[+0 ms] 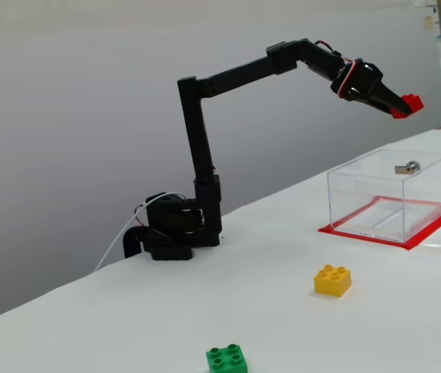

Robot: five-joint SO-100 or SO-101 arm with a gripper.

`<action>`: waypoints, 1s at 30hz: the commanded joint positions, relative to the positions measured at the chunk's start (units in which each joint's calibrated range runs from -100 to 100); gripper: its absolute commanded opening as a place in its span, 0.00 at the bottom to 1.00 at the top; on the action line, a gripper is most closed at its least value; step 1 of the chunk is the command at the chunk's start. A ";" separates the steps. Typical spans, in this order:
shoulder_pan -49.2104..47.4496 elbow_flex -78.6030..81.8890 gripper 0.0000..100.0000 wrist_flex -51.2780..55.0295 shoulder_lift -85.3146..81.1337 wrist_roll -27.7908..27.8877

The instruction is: Pick the red lego brick and place it into the transparent box

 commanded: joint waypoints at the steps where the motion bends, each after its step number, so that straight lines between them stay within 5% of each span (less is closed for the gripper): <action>1: -1.62 -0.90 0.10 2.32 1.00 -0.05; 19: -4.65 -0.81 0.11 3.19 7.62 -0.10; 30: -4.65 -0.81 0.28 2.75 7.62 -0.10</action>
